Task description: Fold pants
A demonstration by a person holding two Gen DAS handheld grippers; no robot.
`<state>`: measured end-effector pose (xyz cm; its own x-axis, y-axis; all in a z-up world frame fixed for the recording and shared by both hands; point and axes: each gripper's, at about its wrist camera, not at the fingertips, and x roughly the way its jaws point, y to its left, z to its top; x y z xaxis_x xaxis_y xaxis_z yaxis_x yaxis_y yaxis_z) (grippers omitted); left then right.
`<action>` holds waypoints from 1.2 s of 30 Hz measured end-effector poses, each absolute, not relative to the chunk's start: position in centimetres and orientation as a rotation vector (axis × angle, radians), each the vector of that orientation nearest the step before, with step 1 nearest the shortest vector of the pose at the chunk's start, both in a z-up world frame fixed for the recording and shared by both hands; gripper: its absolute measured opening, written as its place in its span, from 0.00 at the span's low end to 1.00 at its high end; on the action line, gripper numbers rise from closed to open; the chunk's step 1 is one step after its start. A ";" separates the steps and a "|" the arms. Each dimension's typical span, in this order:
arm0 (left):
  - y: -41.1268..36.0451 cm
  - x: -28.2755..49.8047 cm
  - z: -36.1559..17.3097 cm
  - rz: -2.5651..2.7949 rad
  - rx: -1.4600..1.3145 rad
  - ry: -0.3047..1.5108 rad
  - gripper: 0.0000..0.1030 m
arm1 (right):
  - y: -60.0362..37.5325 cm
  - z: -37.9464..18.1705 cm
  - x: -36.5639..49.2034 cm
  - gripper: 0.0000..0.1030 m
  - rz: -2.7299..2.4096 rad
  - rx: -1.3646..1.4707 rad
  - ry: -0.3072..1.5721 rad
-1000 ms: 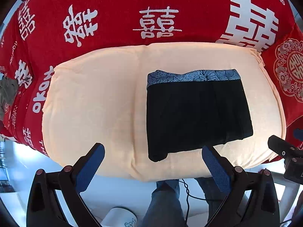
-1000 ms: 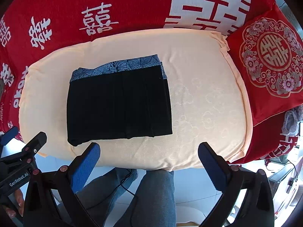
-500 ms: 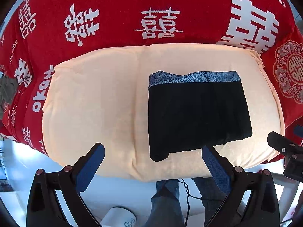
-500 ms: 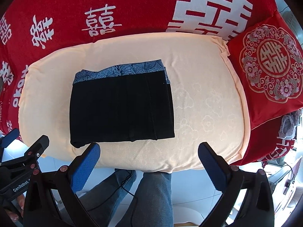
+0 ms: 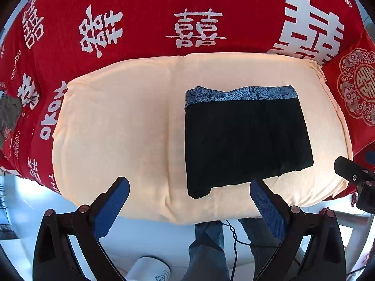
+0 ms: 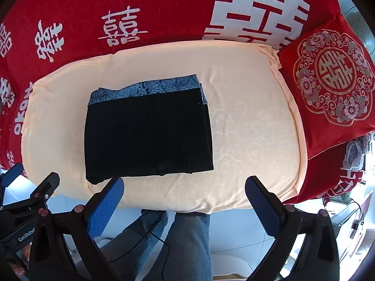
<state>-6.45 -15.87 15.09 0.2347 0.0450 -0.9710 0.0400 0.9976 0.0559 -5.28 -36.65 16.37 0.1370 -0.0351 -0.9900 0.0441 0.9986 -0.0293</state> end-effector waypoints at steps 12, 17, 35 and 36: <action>-15.4 -6.2 15.4 -0.010 0.077 1.323 1.00 | -36.2 16.6 -5.4 1.00 -0.062 0.006 1.429; -15.3 -6.2 15.3 -0.012 0.076 1.329 1.00 | -36.0 16.6 -5.5 1.00 -0.063 0.005 1.433; -15.8 -6.2 14.9 -0.019 0.091 1.341 1.00 | -36.4 16.2 -5.2 1.00 -0.049 0.002 1.444; -15.8 -6.2 14.9 -0.020 0.092 1.340 1.00 | -36.4 16.2 -5.2 1.00 -0.048 0.001 1.445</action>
<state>-6.18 -15.83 14.86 0.2290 0.0387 -0.9727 0.0671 0.9962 0.0554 -5.17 -36.43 16.15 0.1251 -0.0322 -0.9916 0.0339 0.9990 -0.0281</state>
